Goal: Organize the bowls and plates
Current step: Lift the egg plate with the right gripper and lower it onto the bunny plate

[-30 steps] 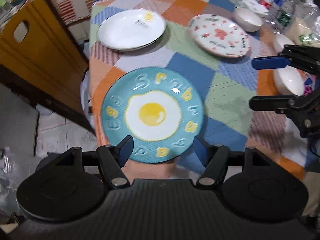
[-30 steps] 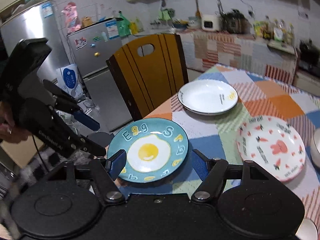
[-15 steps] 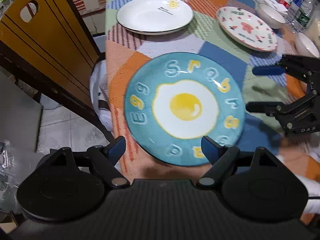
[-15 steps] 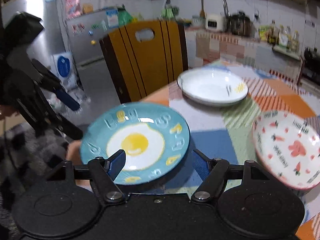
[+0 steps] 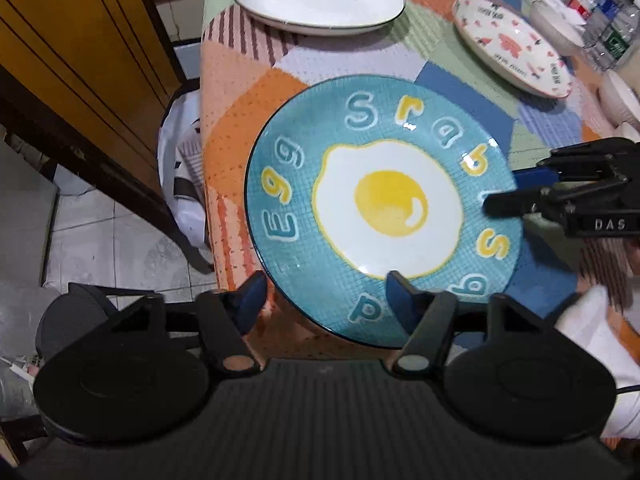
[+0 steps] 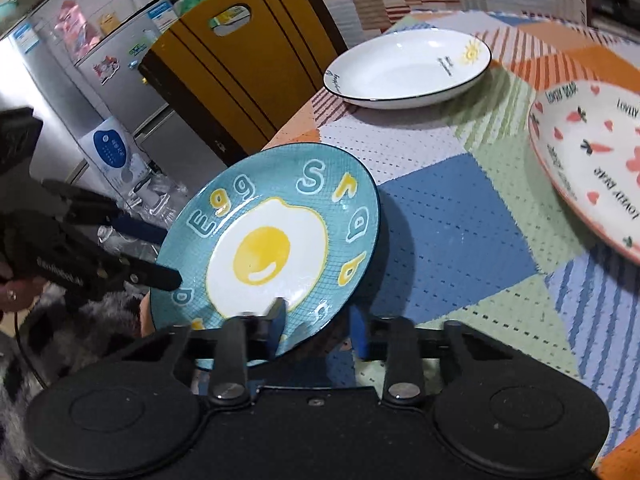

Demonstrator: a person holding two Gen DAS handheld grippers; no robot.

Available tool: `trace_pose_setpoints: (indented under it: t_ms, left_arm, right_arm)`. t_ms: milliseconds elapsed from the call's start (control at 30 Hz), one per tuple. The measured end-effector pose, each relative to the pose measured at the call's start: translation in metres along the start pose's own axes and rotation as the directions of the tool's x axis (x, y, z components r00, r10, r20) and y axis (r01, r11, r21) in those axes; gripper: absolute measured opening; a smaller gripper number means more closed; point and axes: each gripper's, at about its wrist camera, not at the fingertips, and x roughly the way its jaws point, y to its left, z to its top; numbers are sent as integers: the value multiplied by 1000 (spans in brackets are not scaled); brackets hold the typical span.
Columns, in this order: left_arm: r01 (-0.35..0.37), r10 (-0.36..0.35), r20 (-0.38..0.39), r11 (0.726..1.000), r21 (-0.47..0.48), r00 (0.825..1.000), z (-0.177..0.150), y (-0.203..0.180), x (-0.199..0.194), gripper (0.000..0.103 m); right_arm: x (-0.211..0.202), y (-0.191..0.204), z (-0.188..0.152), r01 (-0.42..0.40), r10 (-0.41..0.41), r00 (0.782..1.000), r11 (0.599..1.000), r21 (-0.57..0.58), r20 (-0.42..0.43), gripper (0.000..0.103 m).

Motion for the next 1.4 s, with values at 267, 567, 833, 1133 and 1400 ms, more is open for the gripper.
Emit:
trace_pose_setpoints:
  t_ms: [267,567,833,1133,1400]
  left_arm:
    - [19,-17,22,998,-62,1000,-7,14,8,33]
    - [35,-25,64,987,-158,998,-13,18,10,31]
    - [36,-26,53,979,-199,998,-8,13,2,31]
    - [21,-5,127,992,-127,992,15,-20,-36,31]
    - [62,-51,188,996,-56,981,65,-63,-51,31]
  right_arm:
    - [8,-1,3,33,-32,999,994,100,-14,21]
    - [10,-5,0,9,-9,1000,995,97,-3,22]
    - [-1,-4,5,-2,2,1000,1000,22,4,22]
    - [-44,-8,16,0,1,997,1000,-18,73,22]
    - [-102,-28,33,74,-69,985,997,-25,161,22]
